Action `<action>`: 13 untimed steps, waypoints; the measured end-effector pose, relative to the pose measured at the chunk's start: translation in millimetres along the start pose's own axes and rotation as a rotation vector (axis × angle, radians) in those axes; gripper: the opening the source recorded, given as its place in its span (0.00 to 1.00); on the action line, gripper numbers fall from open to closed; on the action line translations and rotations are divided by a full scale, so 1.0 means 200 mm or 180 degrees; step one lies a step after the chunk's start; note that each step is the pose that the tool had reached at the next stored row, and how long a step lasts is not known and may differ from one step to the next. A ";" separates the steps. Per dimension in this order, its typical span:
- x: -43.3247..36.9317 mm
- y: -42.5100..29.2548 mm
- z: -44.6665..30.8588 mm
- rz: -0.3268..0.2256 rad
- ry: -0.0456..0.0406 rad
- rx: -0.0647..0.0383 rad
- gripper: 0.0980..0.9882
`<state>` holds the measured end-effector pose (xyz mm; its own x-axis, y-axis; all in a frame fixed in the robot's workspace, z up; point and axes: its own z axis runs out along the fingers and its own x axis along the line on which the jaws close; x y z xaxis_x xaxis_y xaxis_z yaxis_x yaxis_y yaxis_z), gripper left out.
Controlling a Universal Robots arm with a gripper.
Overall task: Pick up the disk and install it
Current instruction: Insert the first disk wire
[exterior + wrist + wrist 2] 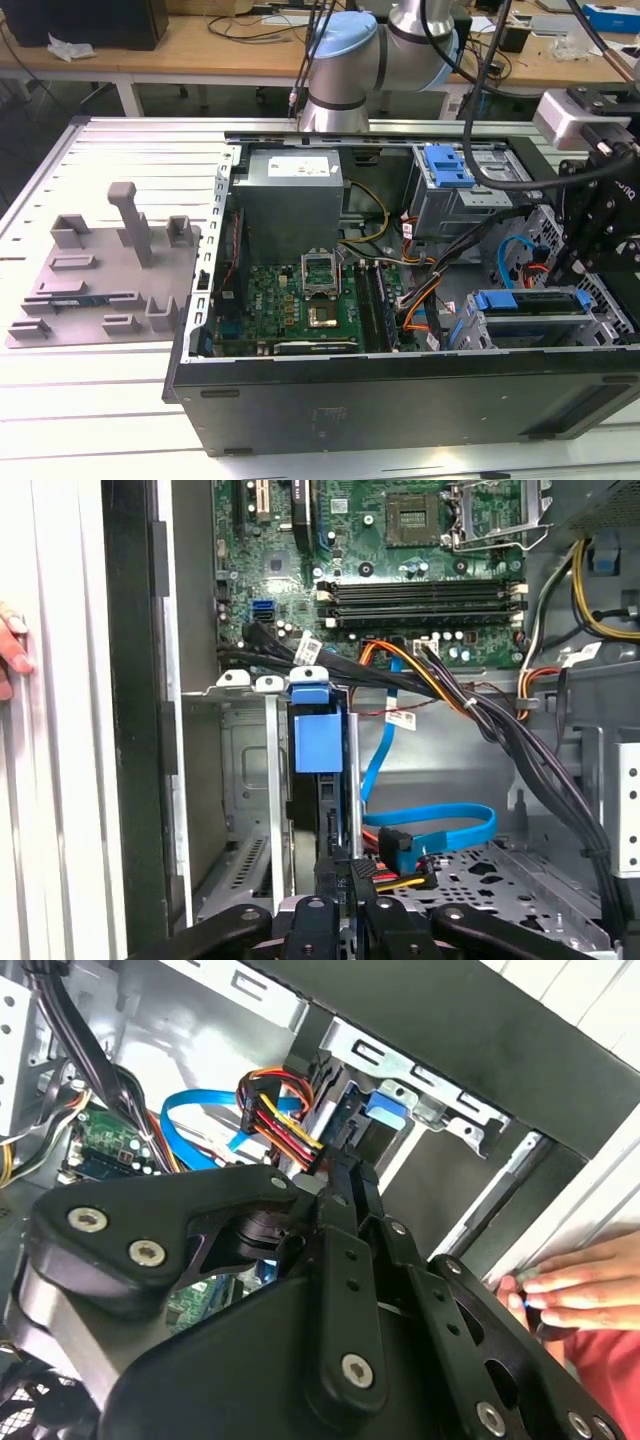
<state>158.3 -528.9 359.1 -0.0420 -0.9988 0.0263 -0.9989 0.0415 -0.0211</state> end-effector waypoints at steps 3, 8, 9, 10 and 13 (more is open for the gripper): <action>0.007 0.000 0.000 -0.0026 -0.0068 0.0011 0.07; 0.023 -0.001 0.001 -0.0034 -0.0111 0.0012 0.07; 0.027 -0.001 0.001 -0.0033 -0.0116 0.0012 0.07; 0.027 -0.001 0.001 -0.0033 -0.0116 0.0012 0.07; 0.027 -0.001 0.001 -0.0033 -0.0118 0.0012 0.07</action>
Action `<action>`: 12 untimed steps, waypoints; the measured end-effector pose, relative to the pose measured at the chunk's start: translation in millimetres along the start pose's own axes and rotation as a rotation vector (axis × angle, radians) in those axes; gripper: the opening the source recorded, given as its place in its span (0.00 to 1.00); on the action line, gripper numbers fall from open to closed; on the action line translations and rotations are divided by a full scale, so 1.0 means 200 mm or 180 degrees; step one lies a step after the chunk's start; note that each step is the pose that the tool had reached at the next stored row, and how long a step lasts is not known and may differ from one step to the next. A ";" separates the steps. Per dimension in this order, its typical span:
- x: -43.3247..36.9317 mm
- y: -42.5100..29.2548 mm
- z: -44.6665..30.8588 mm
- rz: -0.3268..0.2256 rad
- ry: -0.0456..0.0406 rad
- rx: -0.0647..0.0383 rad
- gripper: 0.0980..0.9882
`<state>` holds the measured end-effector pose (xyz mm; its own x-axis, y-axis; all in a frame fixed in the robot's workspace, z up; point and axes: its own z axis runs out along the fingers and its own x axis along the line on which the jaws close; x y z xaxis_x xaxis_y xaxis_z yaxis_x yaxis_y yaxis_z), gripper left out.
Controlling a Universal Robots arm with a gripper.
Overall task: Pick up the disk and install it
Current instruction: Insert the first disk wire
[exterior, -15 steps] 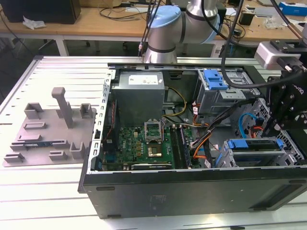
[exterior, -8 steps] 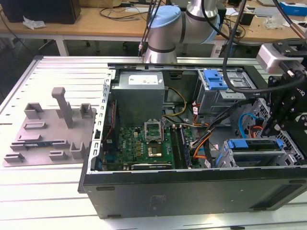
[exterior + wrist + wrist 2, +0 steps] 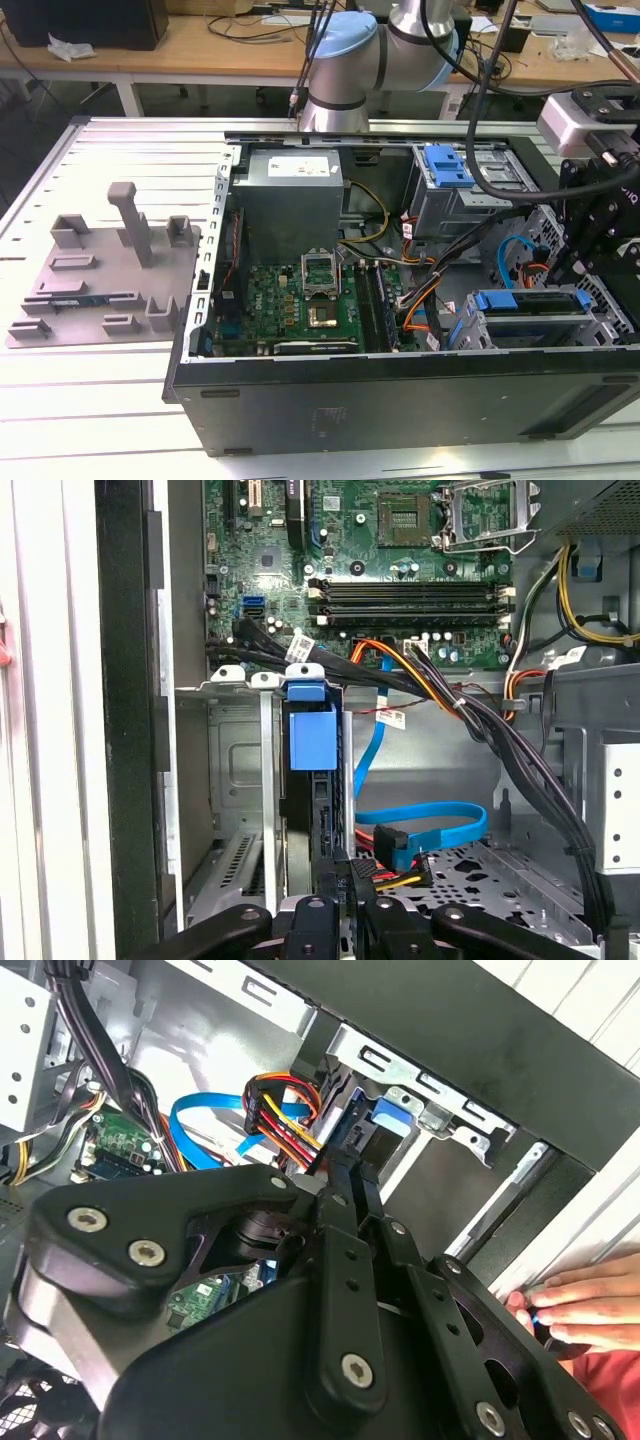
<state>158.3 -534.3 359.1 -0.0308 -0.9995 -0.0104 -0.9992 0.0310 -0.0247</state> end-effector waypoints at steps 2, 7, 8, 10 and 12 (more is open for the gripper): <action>0.001 -0.004 0.000 0.0000 0.0000 0.0000 0.07; 0.014 -0.013 0.002 0.0000 -0.0003 0.0002 0.07; 0.023 -0.012 0.005 0.0000 -0.0013 0.0008 0.07; 0.024 -0.004 0.015 -0.0010 -0.0018 0.0010 0.07; 0.024 0.002 0.018 -0.0033 -0.0020 0.0010 0.07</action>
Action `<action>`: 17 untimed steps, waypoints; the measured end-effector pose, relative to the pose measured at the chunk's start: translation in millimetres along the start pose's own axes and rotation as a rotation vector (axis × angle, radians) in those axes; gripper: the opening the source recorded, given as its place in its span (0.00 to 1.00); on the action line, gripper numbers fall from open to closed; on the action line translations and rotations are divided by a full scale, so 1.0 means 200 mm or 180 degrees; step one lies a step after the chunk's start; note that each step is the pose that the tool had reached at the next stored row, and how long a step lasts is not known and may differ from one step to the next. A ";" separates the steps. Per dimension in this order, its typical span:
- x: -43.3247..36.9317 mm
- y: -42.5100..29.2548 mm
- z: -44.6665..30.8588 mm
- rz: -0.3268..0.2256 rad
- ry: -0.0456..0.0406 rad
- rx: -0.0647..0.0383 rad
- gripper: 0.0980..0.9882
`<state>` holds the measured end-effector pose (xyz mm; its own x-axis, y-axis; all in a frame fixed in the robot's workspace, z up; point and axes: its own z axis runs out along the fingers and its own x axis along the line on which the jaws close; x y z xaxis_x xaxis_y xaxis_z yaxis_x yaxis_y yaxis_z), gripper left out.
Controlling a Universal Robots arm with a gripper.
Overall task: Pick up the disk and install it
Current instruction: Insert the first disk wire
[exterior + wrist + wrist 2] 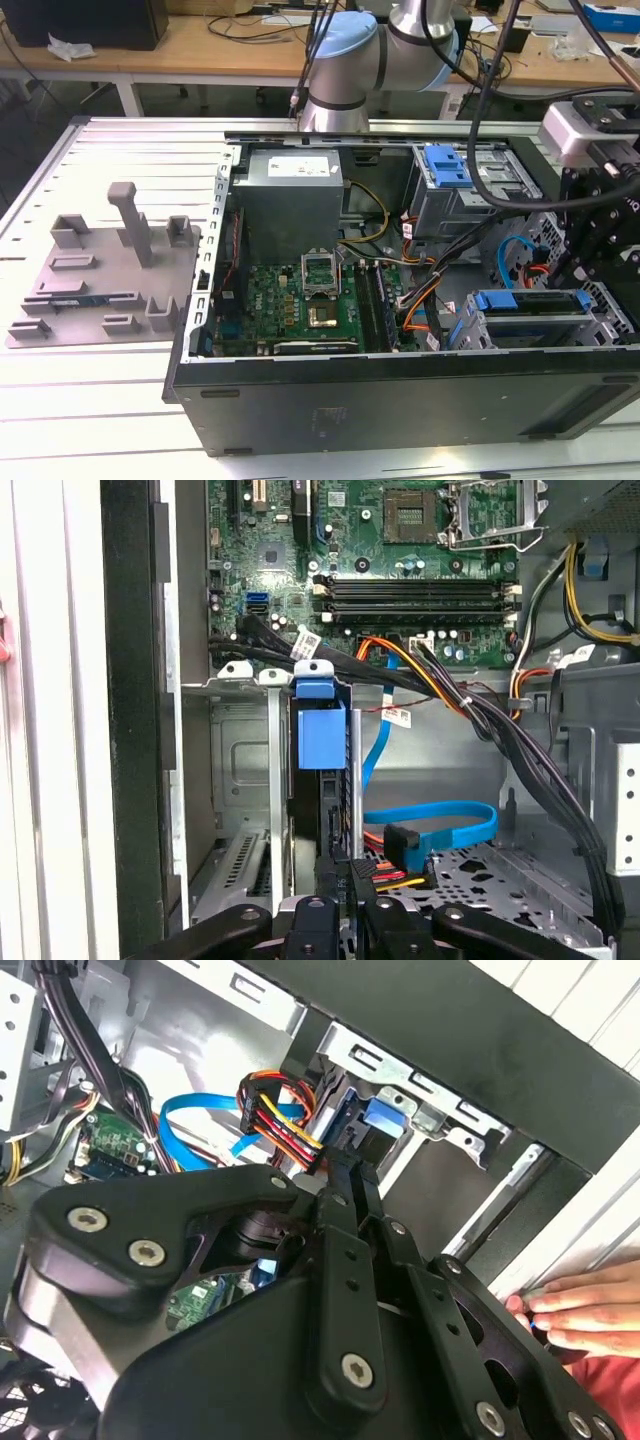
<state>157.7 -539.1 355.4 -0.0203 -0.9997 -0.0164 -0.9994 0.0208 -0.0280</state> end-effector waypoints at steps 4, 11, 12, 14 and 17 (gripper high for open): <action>0.000 0.000 0.000 -0.0073 -0.0002 0.0003 0.07; 0.001 0.000 0.000 -0.0120 -0.0004 0.0010 0.07; 0.001 0.000 0.000 -0.0120 -0.0004 0.0010 0.07; 0.002 -0.002 0.000 -0.0119 -0.0004 0.0010 0.07; 0.001 -0.004 0.001 -0.0114 -0.0005 0.0010 0.07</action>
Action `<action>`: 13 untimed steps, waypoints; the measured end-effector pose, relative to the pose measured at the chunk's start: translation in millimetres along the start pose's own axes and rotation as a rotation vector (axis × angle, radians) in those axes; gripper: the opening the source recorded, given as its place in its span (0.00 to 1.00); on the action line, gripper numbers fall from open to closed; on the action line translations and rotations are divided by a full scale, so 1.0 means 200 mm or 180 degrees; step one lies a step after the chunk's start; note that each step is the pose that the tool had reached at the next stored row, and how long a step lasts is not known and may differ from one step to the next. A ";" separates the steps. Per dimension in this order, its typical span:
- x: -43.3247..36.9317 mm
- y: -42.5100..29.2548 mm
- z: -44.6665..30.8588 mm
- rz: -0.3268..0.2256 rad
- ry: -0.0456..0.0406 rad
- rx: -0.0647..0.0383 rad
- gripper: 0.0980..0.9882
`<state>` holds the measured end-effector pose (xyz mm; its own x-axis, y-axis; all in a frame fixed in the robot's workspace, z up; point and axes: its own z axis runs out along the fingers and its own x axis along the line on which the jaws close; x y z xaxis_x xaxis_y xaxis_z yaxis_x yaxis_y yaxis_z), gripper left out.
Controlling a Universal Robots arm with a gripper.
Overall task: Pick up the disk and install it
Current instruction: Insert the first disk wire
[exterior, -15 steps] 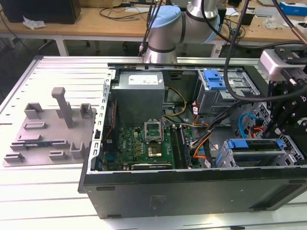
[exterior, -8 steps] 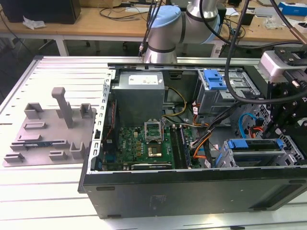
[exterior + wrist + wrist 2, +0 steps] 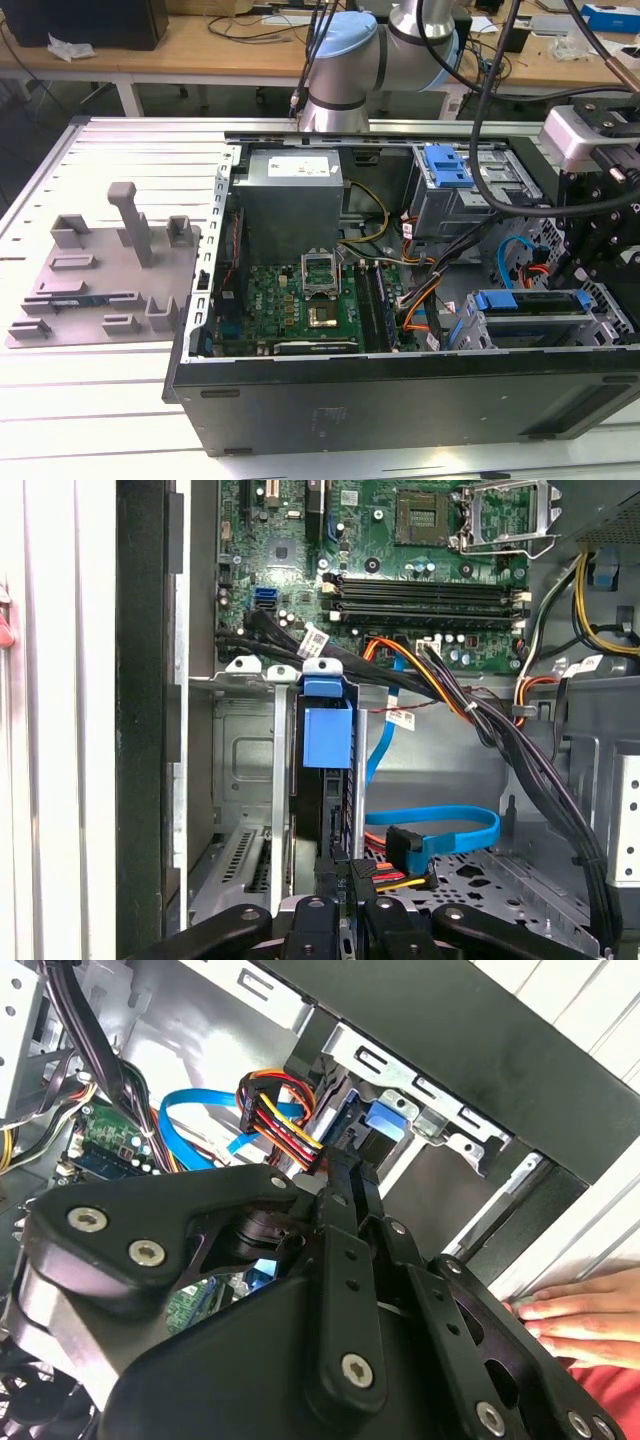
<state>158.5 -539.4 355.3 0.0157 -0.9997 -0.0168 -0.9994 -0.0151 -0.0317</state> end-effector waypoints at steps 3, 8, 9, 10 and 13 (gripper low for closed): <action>0.000 0.000 0.000 0.0010 0.0001 0.0000 0.07; 0.000 0.000 0.004 0.0028 0.0001 0.0001 0.07; 0.000 0.000 0.005 0.0032 0.0001 0.0000 0.07; 0.000 0.000 0.005 0.0035 0.0002 0.0001 0.07; 0.000 0.000 0.008 0.0069 0.0003 0.0001 0.07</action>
<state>158.5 -539.4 353.7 -0.0059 -0.9998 -0.0167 -0.9995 0.0064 -0.0317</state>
